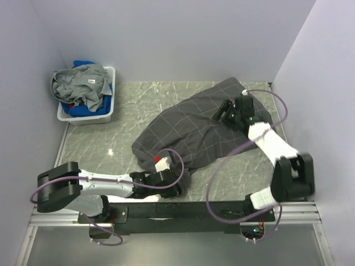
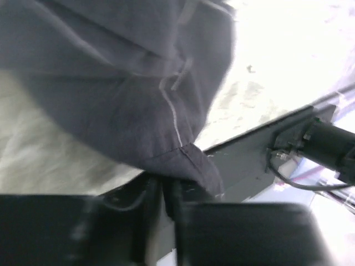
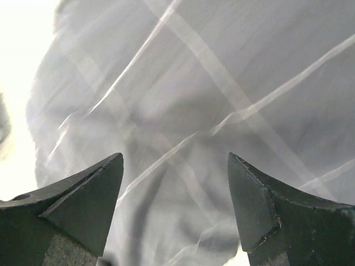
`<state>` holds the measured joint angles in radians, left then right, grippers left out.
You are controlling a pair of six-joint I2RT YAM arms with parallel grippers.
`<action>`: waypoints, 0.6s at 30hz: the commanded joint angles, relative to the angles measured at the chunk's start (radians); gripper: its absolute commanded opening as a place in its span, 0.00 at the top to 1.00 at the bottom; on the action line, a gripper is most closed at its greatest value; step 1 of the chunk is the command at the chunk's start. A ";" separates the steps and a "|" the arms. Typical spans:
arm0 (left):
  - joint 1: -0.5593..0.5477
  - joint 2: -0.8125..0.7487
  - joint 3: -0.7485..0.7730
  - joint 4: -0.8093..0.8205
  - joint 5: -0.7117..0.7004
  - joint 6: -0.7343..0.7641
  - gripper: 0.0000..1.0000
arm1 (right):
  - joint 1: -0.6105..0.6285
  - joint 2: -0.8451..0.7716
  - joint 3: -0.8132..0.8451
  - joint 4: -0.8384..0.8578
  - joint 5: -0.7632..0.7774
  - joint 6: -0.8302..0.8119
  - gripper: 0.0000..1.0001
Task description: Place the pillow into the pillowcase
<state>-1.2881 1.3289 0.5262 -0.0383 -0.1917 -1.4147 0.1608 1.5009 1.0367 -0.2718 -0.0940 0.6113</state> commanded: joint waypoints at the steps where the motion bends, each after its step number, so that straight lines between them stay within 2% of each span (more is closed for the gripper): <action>1: 0.078 0.041 0.044 0.156 0.136 0.143 0.69 | 0.155 -0.294 -0.157 0.022 0.046 0.016 0.18; 2: 0.093 0.049 0.058 0.159 0.161 0.186 0.49 | 0.187 -0.332 -0.194 0.032 0.057 0.027 0.18; 3: 0.095 0.055 0.096 0.149 0.161 0.204 0.39 | 0.219 -0.364 -0.261 0.039 0.069 0.037 0.18; 5: 0.101 0.038 0.132 0.072 0.132 0.249 0.29 | 0.304 -0.436 -0.335 0.074 0.092 0.073 0.18; 7: 0.114 -0.032 0.150 -0.044 0.097 0.255 0.28 | 0.313 -0.464 -0.427 0.100 0.092 0.115 0.18; 12: 0.278 -0.262 0.075 -0.224 0.039 0.203 0.34 | 0.280 -0.423 -0.550 0.213 0.053 0.174 0.11; 13: 0.295 -0.331 0.071 -0.251 0.026 0.206 0.33 | 0.246 -0.377 -0.550 0.247 0.025 0.171 0.11; 16: 0.345 -0.407 0.064 -0.324 0.011 0.217 0.32 | 0.053 -0.268 -0.528 0.304 -0.083 0.134 0.11; 18: 0.366 -0.419 0.060 -0.348 0.008 0.215 0.32 | -0.047 -0.200 -0.427 0.280 -0.067 0.098 0.11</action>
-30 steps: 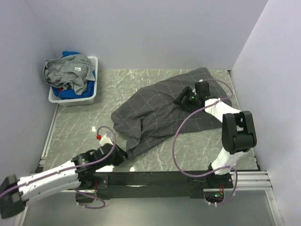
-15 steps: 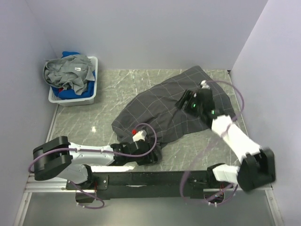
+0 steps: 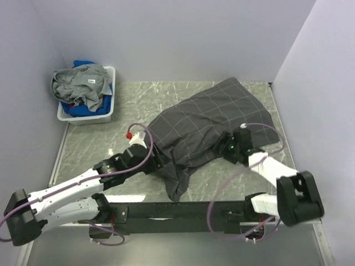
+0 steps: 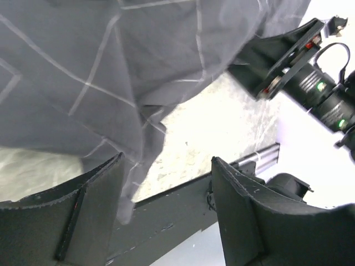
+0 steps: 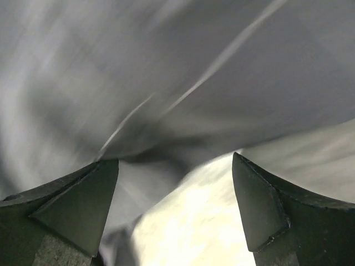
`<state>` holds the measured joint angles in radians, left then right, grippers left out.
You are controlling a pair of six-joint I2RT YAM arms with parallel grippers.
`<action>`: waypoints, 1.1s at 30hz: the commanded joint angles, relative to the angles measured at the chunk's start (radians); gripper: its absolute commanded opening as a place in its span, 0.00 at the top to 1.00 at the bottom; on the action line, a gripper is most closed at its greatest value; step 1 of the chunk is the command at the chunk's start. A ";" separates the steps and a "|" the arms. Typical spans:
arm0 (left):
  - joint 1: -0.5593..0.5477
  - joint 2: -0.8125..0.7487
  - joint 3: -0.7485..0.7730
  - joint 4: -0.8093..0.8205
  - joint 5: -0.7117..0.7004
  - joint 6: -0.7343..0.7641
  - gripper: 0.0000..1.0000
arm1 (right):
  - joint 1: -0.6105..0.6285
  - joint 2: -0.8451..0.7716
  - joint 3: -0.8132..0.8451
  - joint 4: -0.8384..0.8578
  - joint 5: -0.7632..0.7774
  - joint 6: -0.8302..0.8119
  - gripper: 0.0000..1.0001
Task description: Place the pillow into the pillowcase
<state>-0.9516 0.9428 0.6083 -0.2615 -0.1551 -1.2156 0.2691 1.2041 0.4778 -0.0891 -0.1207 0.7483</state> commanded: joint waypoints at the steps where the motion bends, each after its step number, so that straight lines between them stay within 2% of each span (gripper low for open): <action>1: 0.040 -0.036 -0.024 -0.130 -0.032 0.014 0.32 | -0.175 0.165 0.175 0.056 -0.033 -0.068 0.11; 4: 0.103 -0.027 -0.036 -0.130 -0.021 0.022 0.35 | -0.220 0.276 0.349 -0.021 -0.018 -0.104 0.13; 6: 0.187 -0.027 -0.044 -0.122 0.002 0.042 0.34 | -0.231 0.313 0.466 -0.064 0.045 -0.122 0.13; 11: 0.419 -0.042 -0.061 -0.128 0.052 0.085 0.21 | -0.237 0.365 0.617 -0.159 0.088 -0.173 0.13; 13: 0.497 -0.050 -0.082 -0.090 0.063 0.093 0.14 | -0.228 0.335 0.622 -0.192 0.078 -0.173 0.13; 15: 0.542 -0.036 -0.100 -0.041 0.101 0.102 0.13 | -0.193 0.239 0.569 -0.184 0.035 -0.165 0.14; 16: 0.556 -0.003 -0.097 -0.018 0.103 0.106 0.13 | -0.151 0.197 0.544 -0.178 0.047 -0.170 0.14; 17: 0.580 0.020 -0.094 0.020 0.103 0.108 0.13 | -0.052 0.155 0.498 -0.184 0.073 -0.175 0.14; 20: 0.616 0.117 -0.072 0.114 0.123 0.114 0.21 | 0.159 0.014 0.371 -0.175 0.113 -0.162 0.16; 21: 0.623 0.141 -0.064 0.135 0.124 0.117 0.24 | 0.204 -0.044 0.337 -0.169 0.110 -0.153 0.20; 22: 0.629 0.184 -0.058 0.151 0.123 0.119 0.27 | 0.250 -0.070 0.303 -0.149 0.115 -0.135 0.21; 23: 0.640 0.201 -0.048 0.172 0.118 0.120 0.31 | 0.359 -0.090 0.259 -0.147 0.119 -0.124 0.22; 25: 0.648 0.267 -0.033 0.218 0.109 0.120 0.33 | 0.459 -0.124 0.226 -0.144 0.191 -0.086 0.24; 27: 0.652 0.315 -0.006 0.238 0.108 0.119 0.41 | 0.575 -0.120 0.188 -0.127 0.211 -0.057 0.25; 31: 0.666 0.402 0.007 0.323 0.100 0.116 0.53 | 0.726 -0.049 0.160 -0.063 0.240 -0.021 0.27; 33: 0.668 0.434 0.033 0.346 0.112 0.129 0.67 | 0.772 0.033 0.197 -0.063 0.297 -0.015 0.27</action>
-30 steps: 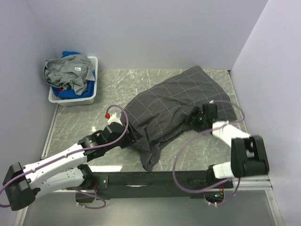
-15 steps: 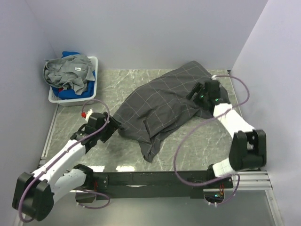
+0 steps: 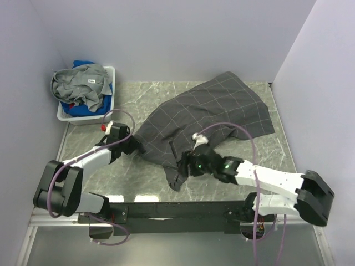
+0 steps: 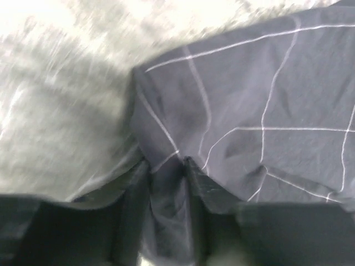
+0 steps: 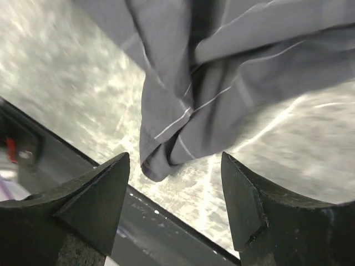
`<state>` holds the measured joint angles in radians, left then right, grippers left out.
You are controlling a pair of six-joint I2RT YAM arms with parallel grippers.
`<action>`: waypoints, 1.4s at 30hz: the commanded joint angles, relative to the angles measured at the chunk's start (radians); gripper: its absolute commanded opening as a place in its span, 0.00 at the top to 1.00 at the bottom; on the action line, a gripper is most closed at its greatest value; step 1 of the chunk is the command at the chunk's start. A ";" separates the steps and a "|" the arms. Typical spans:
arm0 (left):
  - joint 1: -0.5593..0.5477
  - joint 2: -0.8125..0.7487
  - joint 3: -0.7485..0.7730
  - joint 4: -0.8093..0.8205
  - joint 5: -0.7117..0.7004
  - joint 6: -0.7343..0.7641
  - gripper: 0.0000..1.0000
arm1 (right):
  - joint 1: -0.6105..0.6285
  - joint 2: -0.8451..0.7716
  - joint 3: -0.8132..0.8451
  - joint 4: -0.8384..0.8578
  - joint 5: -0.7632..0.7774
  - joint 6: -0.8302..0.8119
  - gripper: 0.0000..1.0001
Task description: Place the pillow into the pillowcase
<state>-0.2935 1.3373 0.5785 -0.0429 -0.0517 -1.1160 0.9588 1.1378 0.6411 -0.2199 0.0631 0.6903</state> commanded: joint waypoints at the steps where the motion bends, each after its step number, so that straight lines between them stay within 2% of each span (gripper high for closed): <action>1: 0.011 0.048 0.079 0.105 0.006 0.041 0.73 | 0.110 0.131 0.051 0.068 0.128 0.043 0.27; 2: 0.013 0.052 0.110 0.092 0.001 0.047 0.84 | 0.116 0.158 0.081 0.070 0.167 0.041 0.27; 5: 0.013 0.028 0.148 0.046 -0.014 0.070 0.98 | 0.118 0.272 0.138 0.060 0.216 0.038 0.28; 7: 0.014 -0.009 0.167 -0.004 -0.039 0.085 0.99 | 0.116 0.330 0.163 0.071 0.227 0.034 0.32; 8: 0.014 -0.019 0.191 -0.044 -0.045 0.090 0.99 | 0.118 0.344 0.187 0.071 0.233 0.034 0.38; 13: 0.016 -0.075 0.260 -0.138 -0.079 0.126 0.99 | 0.121 0.407 0.250 0.099 0.204 0.025 0.46; 16: 0.020 -0.095 0.306 -0.198 -0.097 0.142 0.99 | 0.130 0.421 0.293 0.061 0.202 0.018 0.67; 17: 0.020 -0.099 0.334 -0.215 -0.108 0.146 0.99 | 0.135 0.415 0.299 0.044 0.210 0.020 0.77; 19: 0.028 -0.124 0.365 -0.264 -0.135 0.168 0.99 | 0.136 0.360 0.289 -0.015 0.216 0.018 0.87; 20: 0.033 -0.131 0.395 -0.279 -0.145 0.173 0.99 | 0.136 0.296 0.270 -0.035 0.224 0.017 0.96; 21: 0.036 -0.147 0.414 -0.314 -0.157 0.185 0.99 | 0.138 0.260 0.264 -0.100 0.234 0.015 0.99; 26: 0.050 -0.168 0.556 -0.417 -0.220 0.208 0.99 | 0.141 -0.034 0.279 -0.366 0.398 0.009 1.00; 27: 0.050 -0.174 0.570 -0.428 -0.221 0.209 0.99 | 0.141 -0.071 0.291 -0.451 0.415 0.005 1.00; 29: 0.048 -0.181 0.601 -0.436 -0.212 0.212 0.99 | 0.138 -0.155 0.337 -0.513 0.434 -0.009 1.00; 33: 0.051 -0.181 0.644 -0.442 -0.220 0.225 0.99 | 0.141 -0.214 0.426 -0.648 0.436 -0.026 1.00; 38: 0.070 -0.135 0.678 -0.399 -0.214 0.249 0.99 | 0.205 -0.182 0.413 -0.560 0.310 -0.037 1.00; 42: 0.146 -0.052 0.690 -0.384 -0.162 0.251 0.99 | 0.299 -0.090 0.379 -0.469 0.233 -0.043 1.00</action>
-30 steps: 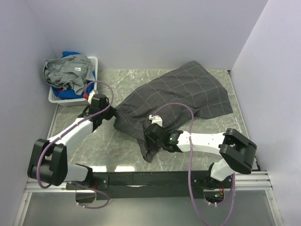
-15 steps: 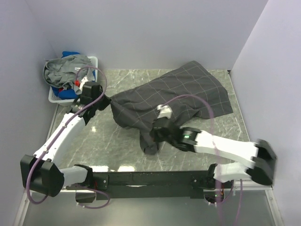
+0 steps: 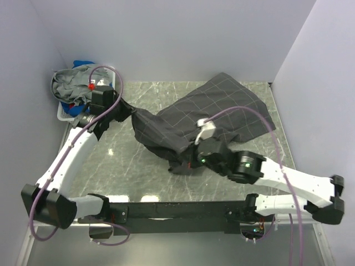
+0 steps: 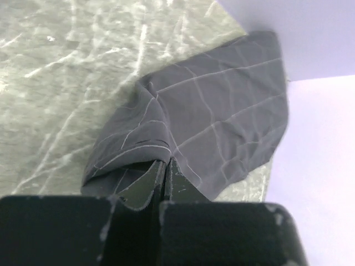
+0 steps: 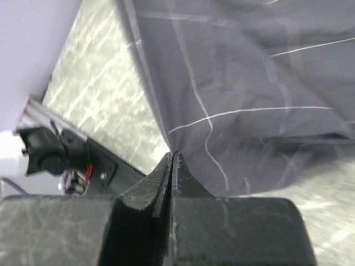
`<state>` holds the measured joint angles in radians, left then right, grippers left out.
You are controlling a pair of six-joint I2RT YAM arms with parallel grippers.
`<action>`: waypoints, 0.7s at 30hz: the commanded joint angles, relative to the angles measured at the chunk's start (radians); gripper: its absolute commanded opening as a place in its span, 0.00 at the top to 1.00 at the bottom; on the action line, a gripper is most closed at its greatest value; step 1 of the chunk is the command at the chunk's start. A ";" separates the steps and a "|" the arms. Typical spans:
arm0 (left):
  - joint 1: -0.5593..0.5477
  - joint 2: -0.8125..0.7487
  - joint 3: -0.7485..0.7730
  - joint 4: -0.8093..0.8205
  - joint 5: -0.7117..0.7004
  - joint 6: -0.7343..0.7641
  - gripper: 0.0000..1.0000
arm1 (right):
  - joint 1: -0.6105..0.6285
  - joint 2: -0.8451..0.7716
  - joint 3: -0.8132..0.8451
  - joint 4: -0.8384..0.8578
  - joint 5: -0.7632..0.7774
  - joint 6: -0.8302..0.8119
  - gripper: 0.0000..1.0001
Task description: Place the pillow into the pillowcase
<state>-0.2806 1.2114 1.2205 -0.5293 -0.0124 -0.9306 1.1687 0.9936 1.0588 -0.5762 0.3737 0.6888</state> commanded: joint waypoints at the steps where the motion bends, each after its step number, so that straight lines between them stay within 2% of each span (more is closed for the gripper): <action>1: 0.153 0.086 0.044 0.109 -0.228 0.072 0.99 | 0.103 0.065 -0.063 -0.087 -0.103 -0.047 0.98; 3: 0.182 0.143 0.047 0.106 -0.203 0.084 0.99 | 0.129 0.086 -0.092 -0.004 -0.206 -0.061 0.80; 4: 0.204 0.164 0.053 0.088 -0.193 0.084 0.96 | 0.138 0.094 -0.112 0.013 -0.223 -0.064 0.59; 5: 0.210 0.186 0.048 0.088 -0.161 0.082 0.88 | 0.144 0.109 -0.117 0.013 -0.204 -0.061 0.50; 6: 0.212 0.186 0.015 0.104 -0.135 0.088 0.74 | 0.147 0.115 -0.121 0.004 -0.168 -0.051 0.45; 7: 0.212 0.178 -0.015 0.144 -0.117 0.085 0.49 | 0.148 0.123 -0.129 -0.007 -0.138 -0.040 0.38; 10: 0.212 0.110 -0.116 0.181 -0.132 0.061 0.31 | 0.151 0.134 -0.149 -0.018 -0.072 0.003 0.32; 11: 0.212 0.094 -0.125 0.169 -0.164 0.055 0.30 | 0.152 0.138 -0.160 0.022 -0.073 0.020 0.32; 15: 0.212 0.088 -0.185 0.138 -0.207 0.020 0.32 | 0.186 0.233 -0.161 0.117 -0.053 0.020 0.33; 18: 0.212 0.099 -0.234 0.169 -0.196 -0.020 0.38 | 0.203 0.410 -0.062 0.147 -0.045 -0.026 0.42; 21: 0.213 0.125 -0.246 0.202 -0.161 -0.040 0.38 | 0.224 0.565 0.039 0.165 0.004 -0.081 0.44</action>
<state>-0.0681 1.3258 0.9955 -0.3954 -0.1814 -0.9268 1.3647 1.4200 0.9668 -0.4877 0.3016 0.6716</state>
